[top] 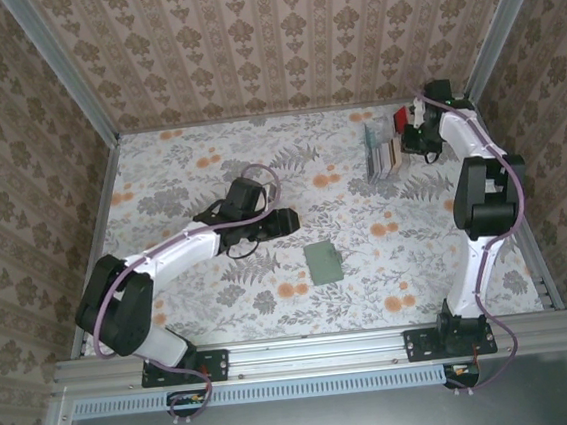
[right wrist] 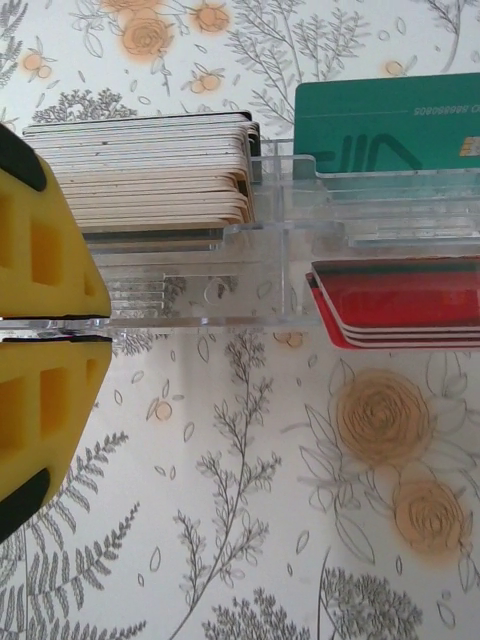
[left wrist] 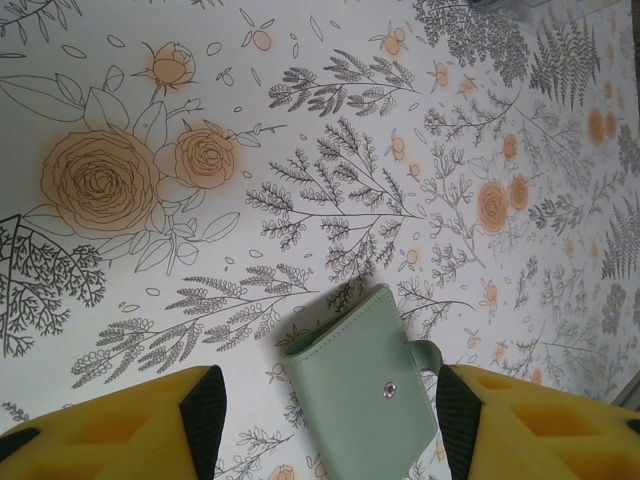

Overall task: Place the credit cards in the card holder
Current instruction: Move the storage box to the center of the table.

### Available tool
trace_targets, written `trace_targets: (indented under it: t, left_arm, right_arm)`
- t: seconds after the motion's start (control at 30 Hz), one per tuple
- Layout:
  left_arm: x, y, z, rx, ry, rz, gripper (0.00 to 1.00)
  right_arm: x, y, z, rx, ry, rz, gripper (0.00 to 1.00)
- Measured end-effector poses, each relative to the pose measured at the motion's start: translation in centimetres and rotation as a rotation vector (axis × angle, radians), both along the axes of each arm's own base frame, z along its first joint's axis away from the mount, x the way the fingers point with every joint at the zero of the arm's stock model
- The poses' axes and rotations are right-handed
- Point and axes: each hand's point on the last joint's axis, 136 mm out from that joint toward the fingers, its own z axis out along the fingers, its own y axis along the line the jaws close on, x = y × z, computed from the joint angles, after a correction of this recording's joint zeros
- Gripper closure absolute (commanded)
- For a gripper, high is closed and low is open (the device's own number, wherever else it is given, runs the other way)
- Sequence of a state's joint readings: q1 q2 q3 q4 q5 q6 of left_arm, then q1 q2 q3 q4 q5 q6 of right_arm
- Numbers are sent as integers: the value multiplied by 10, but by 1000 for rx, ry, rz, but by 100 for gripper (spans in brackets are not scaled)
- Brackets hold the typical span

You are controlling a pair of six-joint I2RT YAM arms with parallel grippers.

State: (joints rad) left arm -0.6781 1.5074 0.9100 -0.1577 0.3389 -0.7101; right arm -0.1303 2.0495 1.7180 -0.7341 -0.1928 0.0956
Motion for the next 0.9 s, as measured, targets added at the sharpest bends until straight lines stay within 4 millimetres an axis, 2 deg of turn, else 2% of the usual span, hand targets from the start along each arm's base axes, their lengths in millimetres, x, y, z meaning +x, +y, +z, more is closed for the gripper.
trace_targets:
  t: [0.2, 0.4, 0.67, 0.77, 0.9]
  left_arm:
    - [-2, 4, 5, 0, -13, 8, 39]
    - [-2, 10, 9, 11, -34, 28, 39]
    - [-7, 30, 11, 42, -63, 73, 38]
    - [-7, 37, 12, 47, -75, 97, 38]
    - [-5, 45, 14, 50, -88, 120, 38]
  right_arm:
    - [-6, 28, 0, -28, -16, 82, 89]
    - [-9, 77, -1, -41, -36, 209, 89]
    - [-21, 157, -1, -51, -82, 433, 89]
    - [-26, 181, 0, -53, -96, 503, 89]
    - [-34, 203, 0, -54, -105, 575, 89]
